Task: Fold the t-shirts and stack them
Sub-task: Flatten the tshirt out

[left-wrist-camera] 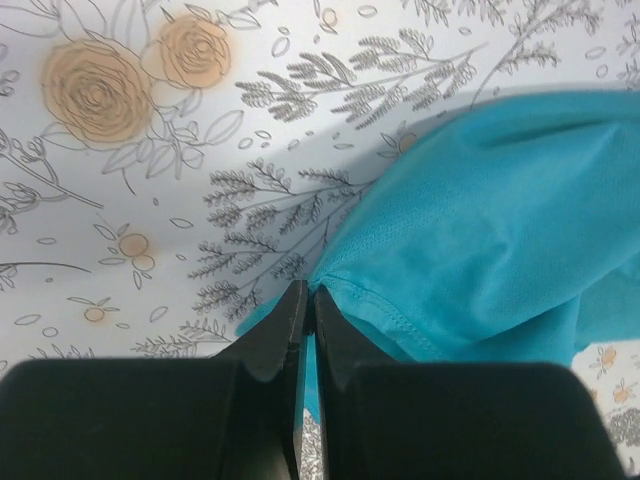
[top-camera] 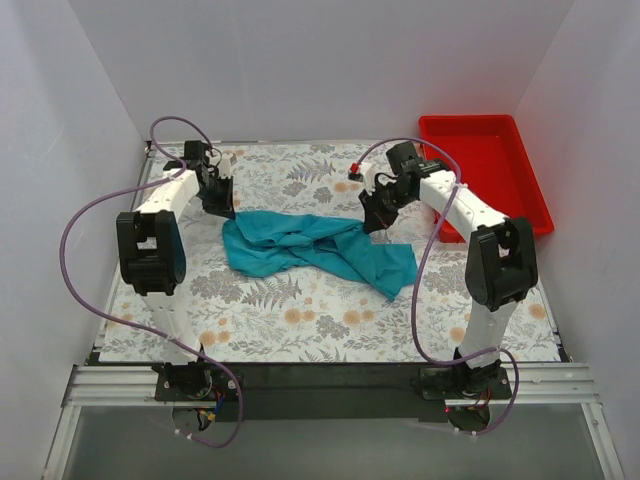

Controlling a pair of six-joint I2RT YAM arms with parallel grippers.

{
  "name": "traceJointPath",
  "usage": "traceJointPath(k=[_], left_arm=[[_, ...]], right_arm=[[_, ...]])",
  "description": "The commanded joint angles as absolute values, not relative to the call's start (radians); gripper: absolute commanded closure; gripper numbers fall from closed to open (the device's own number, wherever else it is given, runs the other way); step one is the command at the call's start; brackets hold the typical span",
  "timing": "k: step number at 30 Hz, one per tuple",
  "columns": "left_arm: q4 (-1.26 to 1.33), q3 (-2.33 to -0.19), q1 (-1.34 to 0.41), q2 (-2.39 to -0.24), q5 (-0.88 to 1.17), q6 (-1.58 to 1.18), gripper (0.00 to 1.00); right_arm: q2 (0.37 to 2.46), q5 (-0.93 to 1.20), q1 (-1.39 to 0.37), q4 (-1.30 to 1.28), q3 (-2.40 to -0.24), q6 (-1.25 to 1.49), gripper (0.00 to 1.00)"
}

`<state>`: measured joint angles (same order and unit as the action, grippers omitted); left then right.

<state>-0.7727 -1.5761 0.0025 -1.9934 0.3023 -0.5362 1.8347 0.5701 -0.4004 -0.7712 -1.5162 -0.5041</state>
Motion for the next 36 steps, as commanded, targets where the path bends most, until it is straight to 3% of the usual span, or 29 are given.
traceJointPath(k=[1, 6, 12, 17, 21, 27, 29, 30, 33, 36], left_arm=[[-0.83, -1.62, -0.002, -1.907, 0.333, -0.491, 1.0], [-0.837, -1.551, -0.003, -1.723, 0.405, -0.448, 1.0], [-1.05, -1.459, -0.002, -1.492, 0.506, -0.267, 1.0], [-1.183, -1.422, 0.04, -1.404, 0.577, -0.153, 1.0], [-1.138, -1.453, 0.069, -1.485, 0.559, -0.179, 1.0], [-0.979, -1.701, 0.091, -1.872, 0.543, -0.366, 1.0], [-0.96, -1.879, 0.091, -2.033, 0.517, -0.463, 0.97], [-0.986, -1.947, 0.091, -2.078, 0.503, -0.492, 0.89], [-1.057, -2.083, 0.092, -2.143, 0.532, -0.509, 0.67], [-1.016, -1.839, 0.077, -1.977, 0.601, -0.442, 0.59]], right_arm=[[1.836, 0.552, -0.357, -0.888, -1.63, -0.561, 0.99], [1.708, 0.583, -0.359, -0.957, -1.585, -0.612, 0.99], [1.455, 0.546, -0.376, -1.063, -1.378, -0.759, 0.99], [1.344, 0.526, -0.384, -1.144, -1.333, -0.892, 0.99], [1.455, 0.486, -0.379, -1.129, -1.38, -0.937, 0.99], [1.848, 0.46, -0.359, -1.033, -1.672, -0.861, 0.99], [1.986, 0.39, -0.354, -1.011, -1.846, -0.757, 0.85], [2.024, 0.362, -0.344, -1.017, -1.903, -0.721, 0.68], [2.056, 0.393, -0.305, -1.104, -1.999, -0.672, 0.41], [1.926, 0.44, -0.258, -1.106, -1.785, -0.675, 0.38]])
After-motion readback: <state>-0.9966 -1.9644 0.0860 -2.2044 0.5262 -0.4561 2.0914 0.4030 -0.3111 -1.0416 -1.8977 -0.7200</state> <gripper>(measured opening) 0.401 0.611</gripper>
